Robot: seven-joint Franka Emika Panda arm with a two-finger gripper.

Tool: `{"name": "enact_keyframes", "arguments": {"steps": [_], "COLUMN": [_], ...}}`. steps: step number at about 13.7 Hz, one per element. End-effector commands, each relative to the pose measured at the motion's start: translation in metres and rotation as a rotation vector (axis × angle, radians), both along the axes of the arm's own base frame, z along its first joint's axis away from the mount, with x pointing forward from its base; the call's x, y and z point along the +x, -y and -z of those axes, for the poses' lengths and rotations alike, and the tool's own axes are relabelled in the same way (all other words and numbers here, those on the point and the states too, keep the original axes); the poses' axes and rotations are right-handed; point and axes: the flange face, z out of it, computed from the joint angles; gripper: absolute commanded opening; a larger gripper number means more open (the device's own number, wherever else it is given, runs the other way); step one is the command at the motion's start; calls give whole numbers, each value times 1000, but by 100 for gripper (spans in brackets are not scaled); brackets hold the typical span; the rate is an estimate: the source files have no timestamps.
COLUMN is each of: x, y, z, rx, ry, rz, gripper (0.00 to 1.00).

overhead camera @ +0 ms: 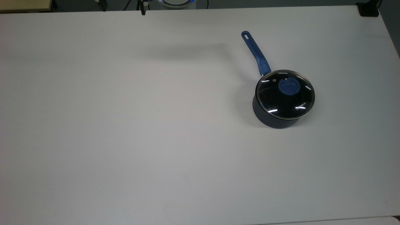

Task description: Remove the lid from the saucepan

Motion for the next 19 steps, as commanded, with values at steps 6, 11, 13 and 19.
{"name": "enact_keyframes", "arguments": {"steps": [6, 11, 13, 19], "x": [0, 0, 1, 24], "y": [-2, -2, -6, -135], "z": [3, 7, 16, 32], "rx": [18, 15, 4, 4], "ry": [12, 2, -18, -14], "rz": [-17, -59, -236, -246], "gripper": [100, 100, 100, 100]}}
